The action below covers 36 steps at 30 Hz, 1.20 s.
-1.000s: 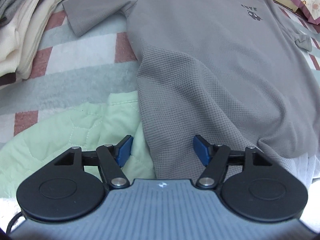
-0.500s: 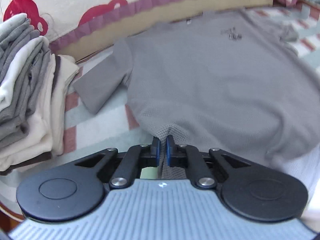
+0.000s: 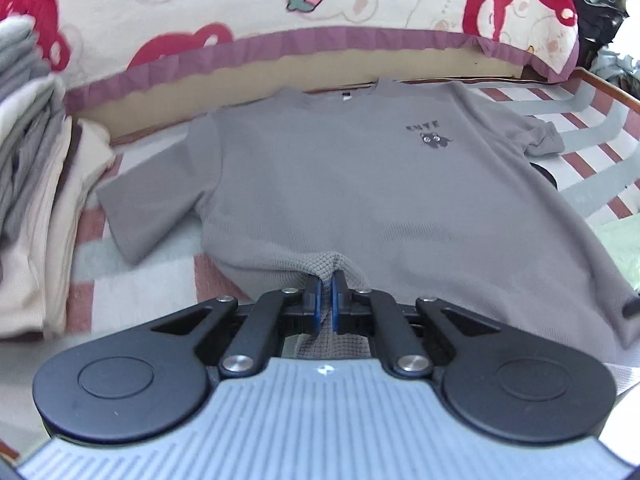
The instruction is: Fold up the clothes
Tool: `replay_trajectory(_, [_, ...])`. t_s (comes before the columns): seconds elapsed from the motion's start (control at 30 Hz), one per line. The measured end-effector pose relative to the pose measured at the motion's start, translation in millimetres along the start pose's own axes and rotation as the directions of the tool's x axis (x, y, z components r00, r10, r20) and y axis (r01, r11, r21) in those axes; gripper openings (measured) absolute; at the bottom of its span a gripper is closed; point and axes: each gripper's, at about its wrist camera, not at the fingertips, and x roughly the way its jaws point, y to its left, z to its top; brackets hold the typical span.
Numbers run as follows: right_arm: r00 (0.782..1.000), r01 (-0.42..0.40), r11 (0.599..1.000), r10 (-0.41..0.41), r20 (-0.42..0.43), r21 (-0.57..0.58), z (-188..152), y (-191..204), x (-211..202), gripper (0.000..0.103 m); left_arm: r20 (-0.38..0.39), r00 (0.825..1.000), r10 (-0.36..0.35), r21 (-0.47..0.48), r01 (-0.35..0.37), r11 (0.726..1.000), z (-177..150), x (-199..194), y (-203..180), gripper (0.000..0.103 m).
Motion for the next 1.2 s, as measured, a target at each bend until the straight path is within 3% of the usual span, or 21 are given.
replay_trajectory(0.1, [0.995,0.04,0.999,-0.042,0.085,0.028,32,-13,2,0.005,0.02,0.999,0.032,0.041,-0.033,0.999,22,12,6,0.004])
replay_trajectory(0.23, [0.97,0.103,0.992,-0.115,0.215,0.067,80,-32,3,0.005,0.024,0.999,0.034,-0.066,-0.033,0.997,51,46,18,0.005])
replay_trajectory(0.3, [0.953,0.211,0.97,-0.232,0.195,0.123,102,-44,19,0.012,0.011,0.997,0.073,-0.088,-0.072,0.994,56,74,20,0.012])
replay_trajectory(0.33, [0.941,0.271,0.951,-0.294,0.166,0.147,109,-52,28,0.022,0.004,0.996,0.093,-0.093,-0.093,0.991,58,87,20,0.033])
replay_trajectory(0.37, [0.933,0.299,0.939,-0.326,0.155,0.171,111,-58,32,0.03,0.003,0.992,0.127,-0.033,-0.127,0.991,55,93,13,0.053])
replay_trajectory(0.4, [0.928,0.305,0.932,-0.336,0.158,0.195,110,-64,32,0.034,0.003,0.987,0.158,0.023,-0.158,0.987,52,99,6,0.055])
replay_trajectory(0.47, [0.949,0.212,0.954,-0.253,0.187,0.213,99,-67,18,0.034,-0.023,0.985,0.172,0.059,-0.17,0.984,46,95,1,0.055])
replay_trajectory(0.53, [0.964,0.103,0.974,-0.148,0.223,0.203,83,-67,-2,0.033,-0.041,0.99,0.136,0.034,-0.135,0.99,37,79,9,0.058])
replay_trajectory(0.6, [0.968,0.07,0.988,-0.1,0.228,0.136,64,-62,-20,0.034,-0.054,0.996,0.077,-0.011,-0.078,0.997,26,62,24,0.065])
replay_trajectory(0.67, [0.976,0.071,0.996,-0.081,0.201,0.058,45,-56,-30,0.033,-0.084,0.996,0.02,-0.059,-0.025,0.998,15,49,40,0.067])
replay_trajectory(0.73, [0.981,0.078,0.997,-0.077,0.177,0.0,31,-52,-35,0.033,-0.172,0.985,-0.024,-0.108,0.005,0.994,6,46,56,0.067])
replay_trajectory(0.83, [0.979,0.097,0.995,-0.096,0.178,0.003,26,-54,-29,0.033,-0.25,0.968,-0.027,-0.112,-0.001,0.994,-8,40,63,0.071])
replay_trajectory(0.9, [0.978,0.11,0.994,-0.109,0.179,0.005,23,-56,-25,0.033,-0.258,0.966,-0.013,-0.038,0.003,0.999,-17,36,49,0.08])
replay_trajectory(1.0, [0.975,0.129,0.992,-0.129,0.179,0.008,19,-59,-19,0.032,-0.292,0.957,0.003,0.088,0.024,0.996,-28,41,27,0.08])
replay_trajectory(1.07, [0.974,0.142,0.99,-0.141,0.177,0.005,18,-61,-15,0.032,-0.282,0.957,0.065,0.113,-0.034,0.993,-30,46,20,0.08])
replay_trajectory(1.1, [0.974,0.15,0.989,-0.146,0.172,-0.008,19,-61,-14,0.032,-0.27,0.958,0.096,0.107,-0.069,0.992,-29,49,18,0.079])
replay_trajectory(1.2, [0.978,0.128,0.992,-0.126,0.166,0.002,21,-62,-13,0.032,-0.223,0.973,0.059,-0.059,-0.074,0.996,-23,53,33,0.077])
